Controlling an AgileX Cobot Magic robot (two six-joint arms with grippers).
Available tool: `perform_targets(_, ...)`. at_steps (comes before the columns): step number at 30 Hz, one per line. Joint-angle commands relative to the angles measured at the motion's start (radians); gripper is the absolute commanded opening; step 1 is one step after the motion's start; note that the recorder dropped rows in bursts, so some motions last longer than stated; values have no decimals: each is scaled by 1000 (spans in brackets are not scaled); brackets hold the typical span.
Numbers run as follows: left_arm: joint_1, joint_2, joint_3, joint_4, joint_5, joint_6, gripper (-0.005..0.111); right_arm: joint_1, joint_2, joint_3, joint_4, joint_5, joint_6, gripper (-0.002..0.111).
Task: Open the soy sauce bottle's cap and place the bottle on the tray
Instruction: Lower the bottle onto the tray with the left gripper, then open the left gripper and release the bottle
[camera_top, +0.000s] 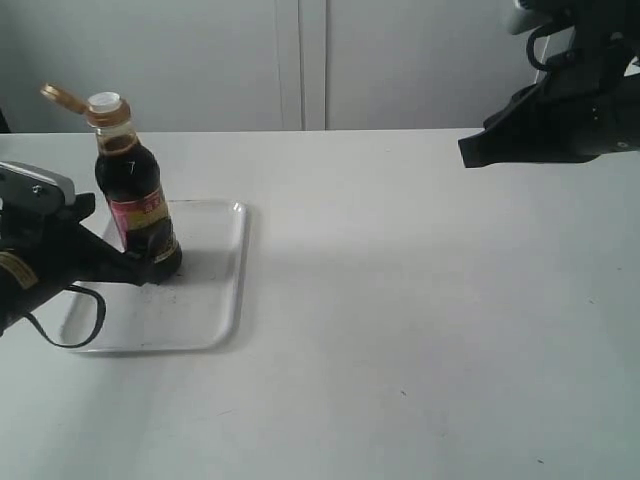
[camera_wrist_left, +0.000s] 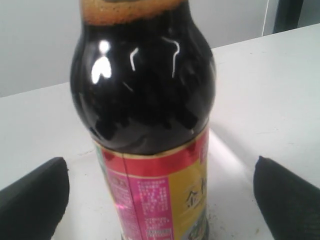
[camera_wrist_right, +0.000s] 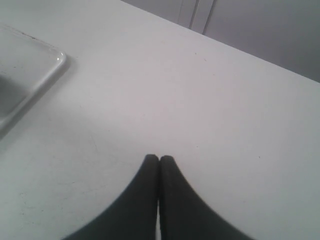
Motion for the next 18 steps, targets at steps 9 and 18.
perform_targets(9,2,-155,132,1,-2,-2,105,2,-2,2,-2,-7,-12,0)
perform_targets(18,2,-310,225,-5,-2,10,45,2,-2,2,-2,-7,-12,0)
